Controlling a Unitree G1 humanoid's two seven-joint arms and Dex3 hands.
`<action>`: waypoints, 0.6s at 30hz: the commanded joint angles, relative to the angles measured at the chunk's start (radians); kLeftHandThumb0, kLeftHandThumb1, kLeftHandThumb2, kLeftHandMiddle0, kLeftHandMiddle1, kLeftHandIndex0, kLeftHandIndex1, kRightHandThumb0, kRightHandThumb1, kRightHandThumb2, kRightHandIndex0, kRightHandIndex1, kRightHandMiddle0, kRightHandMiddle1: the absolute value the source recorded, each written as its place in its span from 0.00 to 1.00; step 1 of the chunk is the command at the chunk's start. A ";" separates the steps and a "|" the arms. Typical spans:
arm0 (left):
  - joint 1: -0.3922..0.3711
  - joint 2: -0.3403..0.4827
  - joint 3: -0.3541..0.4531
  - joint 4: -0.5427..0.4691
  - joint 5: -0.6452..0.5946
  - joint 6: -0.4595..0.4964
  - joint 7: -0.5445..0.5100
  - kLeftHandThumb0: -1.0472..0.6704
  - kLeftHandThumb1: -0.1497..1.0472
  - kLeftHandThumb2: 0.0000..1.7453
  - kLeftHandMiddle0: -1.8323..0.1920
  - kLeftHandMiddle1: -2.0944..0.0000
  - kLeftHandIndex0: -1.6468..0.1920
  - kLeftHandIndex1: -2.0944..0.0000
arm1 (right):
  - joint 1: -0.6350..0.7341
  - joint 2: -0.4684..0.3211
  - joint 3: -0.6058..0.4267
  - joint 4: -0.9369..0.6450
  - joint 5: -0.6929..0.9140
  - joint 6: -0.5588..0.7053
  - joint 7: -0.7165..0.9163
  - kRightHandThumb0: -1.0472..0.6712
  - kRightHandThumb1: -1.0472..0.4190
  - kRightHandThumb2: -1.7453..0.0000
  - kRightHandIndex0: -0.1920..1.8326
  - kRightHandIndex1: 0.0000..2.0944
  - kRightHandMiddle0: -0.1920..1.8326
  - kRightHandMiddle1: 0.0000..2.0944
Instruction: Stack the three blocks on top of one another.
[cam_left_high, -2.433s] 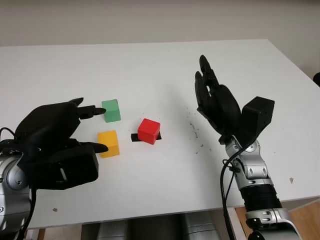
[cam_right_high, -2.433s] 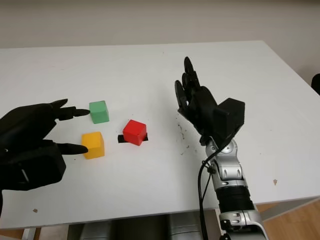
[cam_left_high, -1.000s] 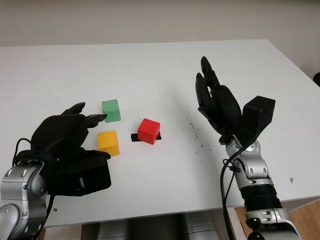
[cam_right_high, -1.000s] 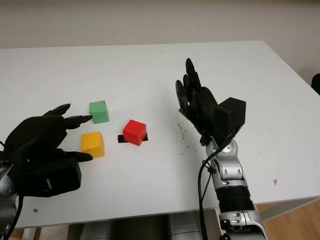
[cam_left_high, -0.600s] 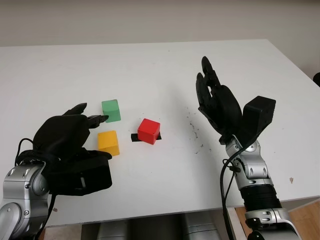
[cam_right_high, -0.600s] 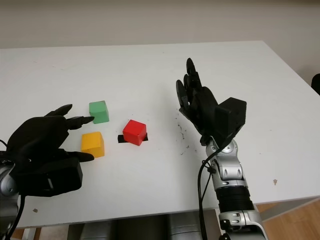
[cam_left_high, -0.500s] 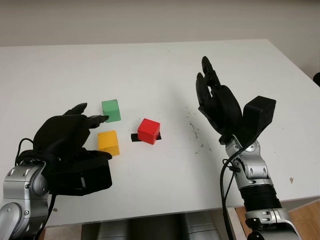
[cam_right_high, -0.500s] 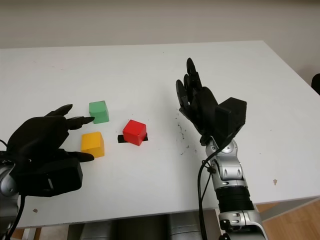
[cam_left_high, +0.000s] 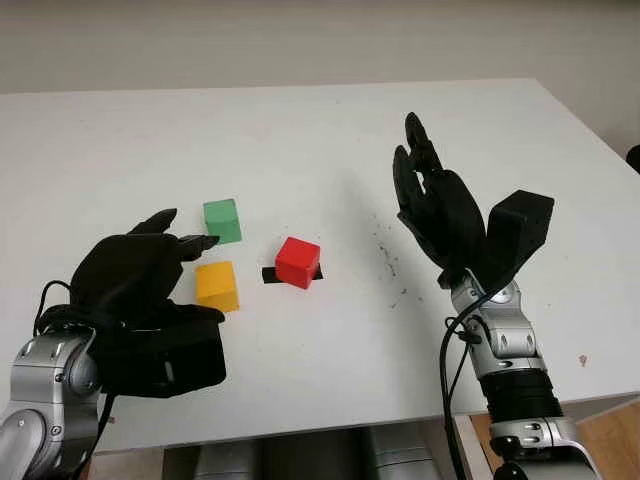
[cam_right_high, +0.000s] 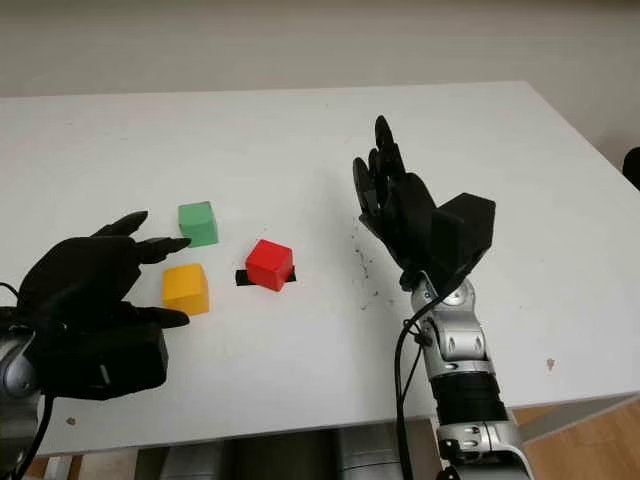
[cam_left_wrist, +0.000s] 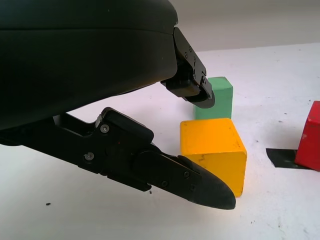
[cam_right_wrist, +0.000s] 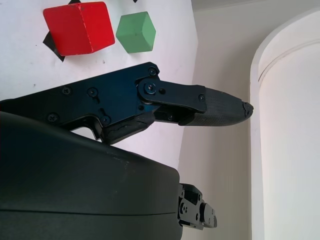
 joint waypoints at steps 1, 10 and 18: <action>0.002 -0.004 -0.008 0.005 0.009 -0.002 -0.001 0.17 0.95 0.03 0.86 0.98 0.65 0.95 | 0.004 -0.003 -0.008 -0.018 0.003 -0.004 0.004 0.19 0.00 0.68 0.00 0.00 0.00 0.00; -0.003 -0.014 -0.023 0.029 0.032 -0.011 0.012 0.16 0.95 0.03 0.85 0.97 0.64 0.94 | 0.006 -0.002 -0.012 -0.024 0.007 0.003 0.007 0.19 0.00 0.68 0.00 0.00 0.00 0.00; 0.002 -0.024 -0.033 0.033 0.050 -0.026 0.033 0.17 0.94 0.03 0.85 0.97 0.64 0.93 | 0.012 -0.002 -0.010 -0.043 0.000 0.027 -0.008 0.19 0.00 0.69 0.00 0.00 0.00 0.00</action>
